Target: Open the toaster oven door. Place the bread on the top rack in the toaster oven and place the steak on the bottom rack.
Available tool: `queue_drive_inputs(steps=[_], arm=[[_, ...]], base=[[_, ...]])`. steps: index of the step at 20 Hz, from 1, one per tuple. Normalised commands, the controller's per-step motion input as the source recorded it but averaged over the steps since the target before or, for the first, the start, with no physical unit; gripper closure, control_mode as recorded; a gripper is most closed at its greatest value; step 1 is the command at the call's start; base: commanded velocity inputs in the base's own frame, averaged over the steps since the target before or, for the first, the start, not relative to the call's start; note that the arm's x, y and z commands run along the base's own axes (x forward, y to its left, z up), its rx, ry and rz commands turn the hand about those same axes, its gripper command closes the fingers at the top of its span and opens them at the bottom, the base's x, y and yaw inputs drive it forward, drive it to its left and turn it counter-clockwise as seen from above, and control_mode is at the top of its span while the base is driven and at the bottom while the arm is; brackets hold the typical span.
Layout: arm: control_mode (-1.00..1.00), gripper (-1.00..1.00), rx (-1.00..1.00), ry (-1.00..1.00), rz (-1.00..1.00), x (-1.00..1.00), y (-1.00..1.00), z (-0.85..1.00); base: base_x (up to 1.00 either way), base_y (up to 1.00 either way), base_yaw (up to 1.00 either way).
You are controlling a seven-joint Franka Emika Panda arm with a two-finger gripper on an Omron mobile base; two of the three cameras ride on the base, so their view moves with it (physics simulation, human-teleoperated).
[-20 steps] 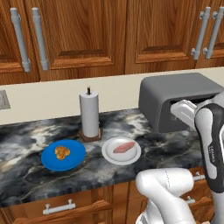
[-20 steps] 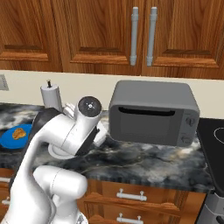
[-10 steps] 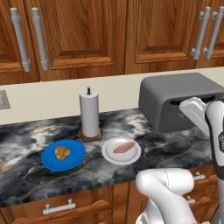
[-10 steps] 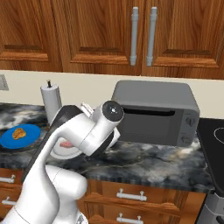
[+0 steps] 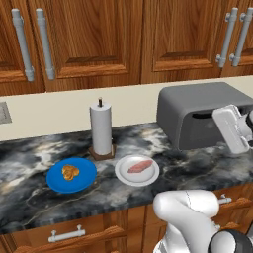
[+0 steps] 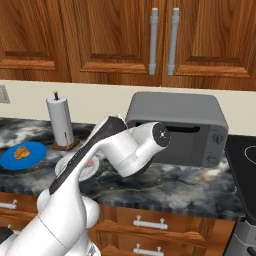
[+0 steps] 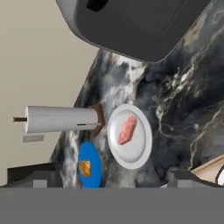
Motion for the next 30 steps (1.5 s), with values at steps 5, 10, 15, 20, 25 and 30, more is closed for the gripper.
queue_drive_inputs(steps=[5, 10, 15, 20, 25, 30], arm=[[-1.0, -1.0, 0.23, 0.05, 0.08, 0.18, -0.35, -0.01], [-1.0, -1.0, 0.08, 0.09, 0.04, 0.38, -0.36, -0.06], [-1.0, -1.0, 0.06, 0.09, 0.0, 0.43, -0.31, -0.07], [-1.0, -1.0, 0.13, 0.02, 0.0, 0.41, -0.34, -0.05], [-1.0, -1.0, 0.05, 0.07, -0.02, 0.45, -0.32, -0.11], [-1.0, -1.0, 0.0, 0.09, -0.01, 0.43, -0.34, -0.13]], base=[[0.0, 0.0, 0.0], [0.0, 0.0, 0.0], [0.0, 0.0, 0.0], [0.0, 0.0, 0.0], [0.0, 0.0, 0.0], [0.0, 0.0, 0.0]])
